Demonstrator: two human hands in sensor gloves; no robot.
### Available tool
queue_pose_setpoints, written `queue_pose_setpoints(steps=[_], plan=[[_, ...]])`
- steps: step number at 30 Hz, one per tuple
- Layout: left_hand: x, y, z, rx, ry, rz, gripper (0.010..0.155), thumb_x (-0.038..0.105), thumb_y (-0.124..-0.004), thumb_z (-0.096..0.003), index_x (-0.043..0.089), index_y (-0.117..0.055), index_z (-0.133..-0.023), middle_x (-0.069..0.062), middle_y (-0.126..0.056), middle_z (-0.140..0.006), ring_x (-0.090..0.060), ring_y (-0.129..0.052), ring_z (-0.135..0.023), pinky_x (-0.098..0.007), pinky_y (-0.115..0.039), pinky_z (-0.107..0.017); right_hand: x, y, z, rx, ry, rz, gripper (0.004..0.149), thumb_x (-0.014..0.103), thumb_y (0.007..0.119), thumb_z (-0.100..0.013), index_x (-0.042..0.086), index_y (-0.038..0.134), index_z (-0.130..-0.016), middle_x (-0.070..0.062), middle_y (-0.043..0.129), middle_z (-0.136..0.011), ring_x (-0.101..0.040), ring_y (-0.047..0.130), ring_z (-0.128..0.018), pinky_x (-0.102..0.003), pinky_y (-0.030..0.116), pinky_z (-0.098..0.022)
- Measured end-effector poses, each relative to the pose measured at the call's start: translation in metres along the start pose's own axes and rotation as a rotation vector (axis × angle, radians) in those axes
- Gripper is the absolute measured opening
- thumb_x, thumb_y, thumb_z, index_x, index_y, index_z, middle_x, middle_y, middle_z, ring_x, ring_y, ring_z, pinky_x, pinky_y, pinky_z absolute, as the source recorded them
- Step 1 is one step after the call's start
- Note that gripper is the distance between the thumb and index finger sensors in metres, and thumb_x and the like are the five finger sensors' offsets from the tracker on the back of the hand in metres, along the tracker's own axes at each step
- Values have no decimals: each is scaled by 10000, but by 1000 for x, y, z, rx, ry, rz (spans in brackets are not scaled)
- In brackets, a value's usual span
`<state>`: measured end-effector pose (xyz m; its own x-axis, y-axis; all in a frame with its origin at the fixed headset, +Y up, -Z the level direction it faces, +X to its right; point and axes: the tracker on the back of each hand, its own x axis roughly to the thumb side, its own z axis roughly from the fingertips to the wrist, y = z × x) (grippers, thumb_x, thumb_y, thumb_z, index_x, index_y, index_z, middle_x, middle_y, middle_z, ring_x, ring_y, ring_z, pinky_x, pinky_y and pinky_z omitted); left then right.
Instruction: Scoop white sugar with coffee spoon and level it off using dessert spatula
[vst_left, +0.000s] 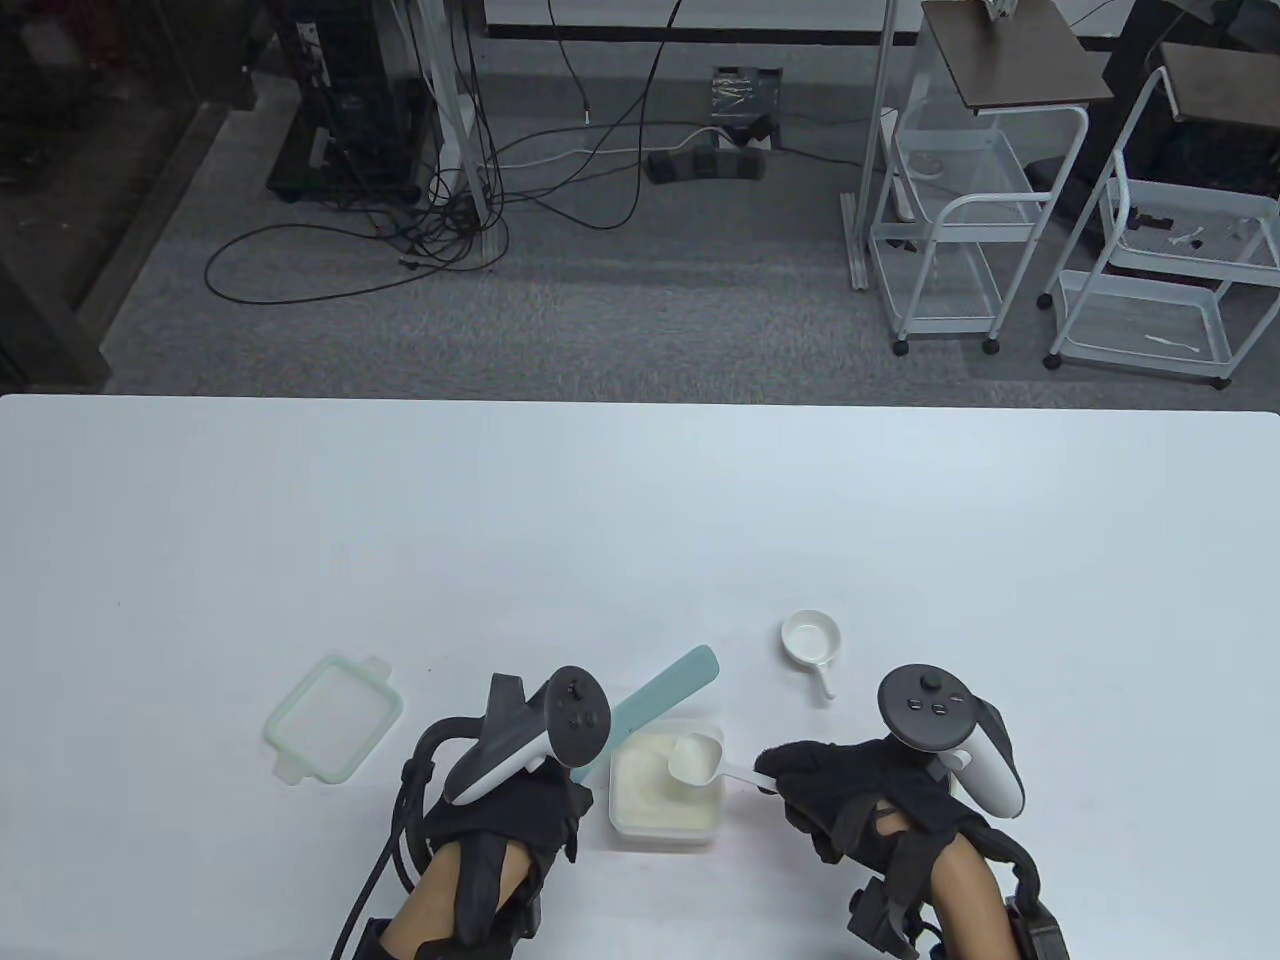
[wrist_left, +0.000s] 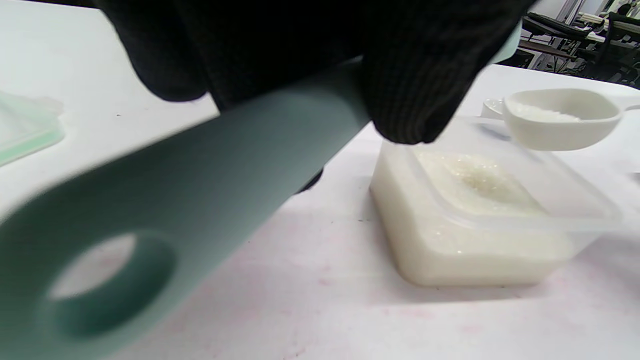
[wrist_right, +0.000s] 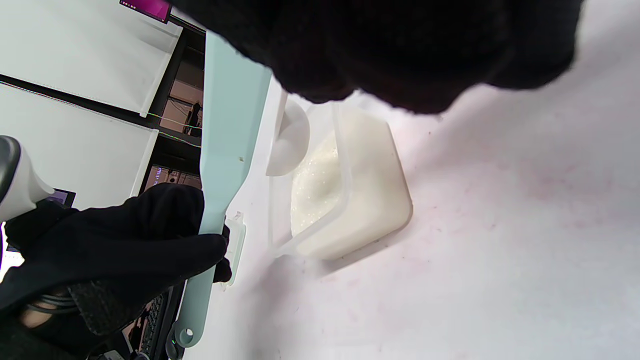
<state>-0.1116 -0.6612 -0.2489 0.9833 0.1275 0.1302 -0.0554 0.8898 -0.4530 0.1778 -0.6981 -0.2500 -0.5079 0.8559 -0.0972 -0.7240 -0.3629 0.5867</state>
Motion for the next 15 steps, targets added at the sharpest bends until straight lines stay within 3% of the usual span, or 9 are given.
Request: queue_pose_setpoints(steps=[2, 3, 6, 7, 9, 15], plan=[[5, -6, -3, -53, 30, -153, 550, 458, -946, -420, 208, -840, -898, 2, -1001, -791, -111, -1146, -537, -412, -860, -590, 0, 0, 0, 2, 2, 1, 448, 199, 717, -501, 8, 758, -904, -118, 924, -458, -190, 929, -238, -497, 845, -368], [7, -6, -2, -29, 37, -189, 545, 468, -941, -417, 221, -845, -894, 16, -1004, -790, -99, -1155, -537, -403, -867, -588, 0, 0, 0, 4, 6, 4, 447, 199, 716, -501, 8, 758, -903, -118, 924, -458, -190, 929, -238, -497, 845, -368], [9, 0, 2, 91, -12, -74, 554, 461, -949, -420, 195, -840, -894, -7, -1008, -775, -104, -1140, -505, -419, -854, -590, 0, 1, 0, 3, 2, 2, 447, 198, 716, -501, 9, 756, -904, -118, 924, -459, -190, 929, -239, -497, 844, -369], [10, 0, 2, 74, -3, -62, 554, 449, -952, -420, 187, -839, -895, -16, -1005, -779, -119, -1141, -511, -428, -851, -589, 0, 1, 0, 3, 0, 1, 448, 198, 716, -501, 8, 756, -904, -118, 924, -459, -190, 929, -238, -498, 844, -369], [12, -6, -1, -36, 33, -199, 552, 466, -950, -417, 206, -842, -893, 5, -1009, -781, -104, -1155, -521, -411, -859, -594, 1, 1, 0, 9, 0, 3, 447, 198, 716, -501, 9, 756, -904, -118, 924, -459, -191, 929, -240, -498, 844, -369], [7, 0, 3, 54, 24, -123, 553, 467, -963, -408, 203, -857, -881, 5, -1024, -761, -106, -1154, -496, -421, -854, -595, 1, 1, -1, 9, -5, 1, 447, 198, 716, -501, 8, 757, -904, -118, 924, -460, -191, 929, -240, -498, 844, -369]])
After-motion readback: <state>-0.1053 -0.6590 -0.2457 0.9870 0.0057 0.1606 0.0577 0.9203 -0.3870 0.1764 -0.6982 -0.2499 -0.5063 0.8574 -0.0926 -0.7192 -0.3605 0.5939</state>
